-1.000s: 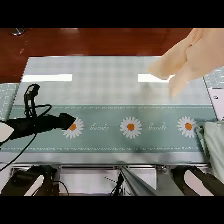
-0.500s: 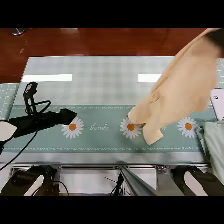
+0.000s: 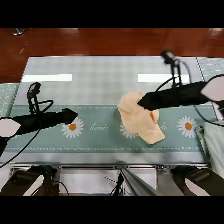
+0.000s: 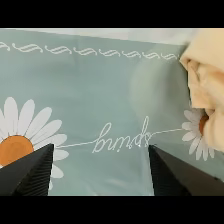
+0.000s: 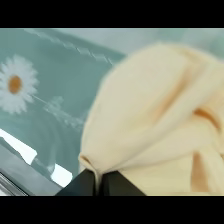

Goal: Fold the shirts.

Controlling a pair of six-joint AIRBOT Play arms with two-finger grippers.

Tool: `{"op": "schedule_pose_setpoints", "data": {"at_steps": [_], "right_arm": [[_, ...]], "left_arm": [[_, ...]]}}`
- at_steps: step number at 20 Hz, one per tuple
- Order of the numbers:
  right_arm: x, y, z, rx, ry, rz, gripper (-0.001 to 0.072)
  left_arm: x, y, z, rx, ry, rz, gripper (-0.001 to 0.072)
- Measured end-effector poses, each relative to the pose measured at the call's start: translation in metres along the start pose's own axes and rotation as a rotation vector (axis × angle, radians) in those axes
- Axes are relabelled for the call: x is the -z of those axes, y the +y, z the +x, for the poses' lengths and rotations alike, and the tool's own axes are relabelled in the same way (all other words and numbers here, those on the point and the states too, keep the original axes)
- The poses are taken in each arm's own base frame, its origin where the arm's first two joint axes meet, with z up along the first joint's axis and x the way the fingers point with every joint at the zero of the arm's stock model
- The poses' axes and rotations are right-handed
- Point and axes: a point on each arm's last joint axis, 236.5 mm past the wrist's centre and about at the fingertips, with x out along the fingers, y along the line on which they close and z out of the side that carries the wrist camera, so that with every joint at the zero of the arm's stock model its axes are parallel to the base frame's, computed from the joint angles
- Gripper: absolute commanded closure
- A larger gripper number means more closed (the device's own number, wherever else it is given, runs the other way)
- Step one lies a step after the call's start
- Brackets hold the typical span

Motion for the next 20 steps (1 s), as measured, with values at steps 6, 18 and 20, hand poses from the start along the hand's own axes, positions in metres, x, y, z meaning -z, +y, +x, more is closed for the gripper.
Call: {"op": "schedule_pose_setpoints", "data": {"at_steps": [6,18,20], "right_arm": [[0.077,-0.035,0.059,0.047,0.286,0.120,0.0090],[0.054,-0.176,-0.077,0.297,-0.122,0.477,0.0094],[0.073,-0.172,-0.063,0.234,-0.118,0.531,0.0094]], "left_arm": [[0.025,-0.022,0.028,0.042,0.109,0.038,0.0007],[-0.032,-0.078,0.108,0.201,0.294,-0.101,0.0007],[-0.022,-0.085,0.132,0.242,0.385,-0.170,0.0007]]}}
